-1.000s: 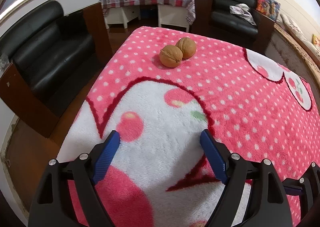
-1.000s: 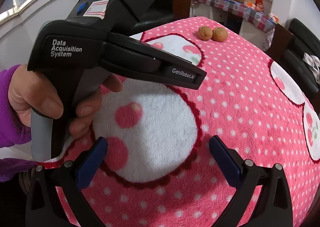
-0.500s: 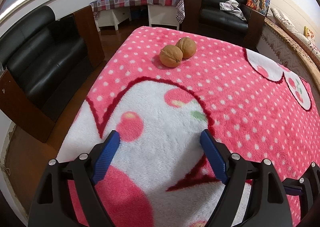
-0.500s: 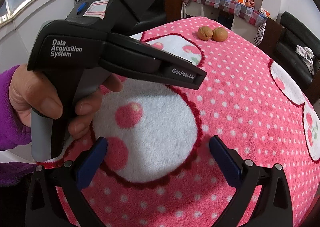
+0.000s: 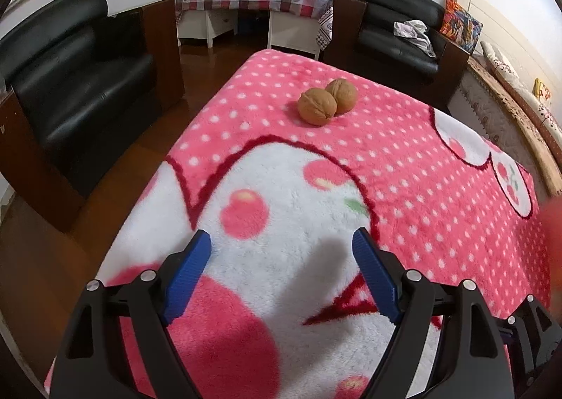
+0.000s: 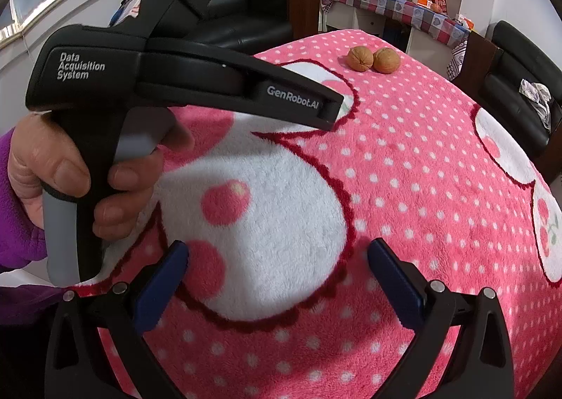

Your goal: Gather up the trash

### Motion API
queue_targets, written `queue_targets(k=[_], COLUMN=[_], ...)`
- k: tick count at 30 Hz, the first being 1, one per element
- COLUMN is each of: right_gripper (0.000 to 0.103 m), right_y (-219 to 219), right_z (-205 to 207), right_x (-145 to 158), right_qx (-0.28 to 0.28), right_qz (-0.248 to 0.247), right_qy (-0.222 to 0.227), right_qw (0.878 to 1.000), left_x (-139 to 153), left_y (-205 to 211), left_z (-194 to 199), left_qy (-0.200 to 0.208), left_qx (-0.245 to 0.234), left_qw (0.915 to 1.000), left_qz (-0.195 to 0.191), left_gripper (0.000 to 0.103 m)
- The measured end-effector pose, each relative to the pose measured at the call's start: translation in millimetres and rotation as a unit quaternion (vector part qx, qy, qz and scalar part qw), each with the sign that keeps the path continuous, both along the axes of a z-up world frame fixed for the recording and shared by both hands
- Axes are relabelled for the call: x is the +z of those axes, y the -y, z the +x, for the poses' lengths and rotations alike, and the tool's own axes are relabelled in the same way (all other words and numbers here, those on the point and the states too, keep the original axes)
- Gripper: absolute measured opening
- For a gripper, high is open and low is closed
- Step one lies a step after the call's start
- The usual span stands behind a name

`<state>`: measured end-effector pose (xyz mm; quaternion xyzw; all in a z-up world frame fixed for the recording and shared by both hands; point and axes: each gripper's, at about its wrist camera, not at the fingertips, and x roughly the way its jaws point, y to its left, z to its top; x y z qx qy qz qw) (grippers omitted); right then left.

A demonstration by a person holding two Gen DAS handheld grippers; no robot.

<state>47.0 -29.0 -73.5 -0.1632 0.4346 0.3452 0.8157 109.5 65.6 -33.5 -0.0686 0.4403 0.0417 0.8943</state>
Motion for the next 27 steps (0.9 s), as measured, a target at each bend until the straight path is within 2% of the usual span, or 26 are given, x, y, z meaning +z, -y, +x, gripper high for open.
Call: queue_targets(k=[5,27], right_gripper=[0.100,0.100], right_y=[0.1,0.1], right_z=[0.2,1.9], right_x=[0.2,0.1], right_qx=[0.000,0.000], right_qz=[0.000,0.000], right_qy=[0.000,-0.001], right_qw=[1.000,1.000], left_x=[-0.6,-4.1], left_y=[-0.2,5.4], left_z=[1.0,4.8], left_qy=[-0.009,-0.012], left_qx=[-0.004,-0.007], left_qw=[0.9996,0.9991], left_qz=[0.028,0.040], left_gripper=[0.082,0.083])
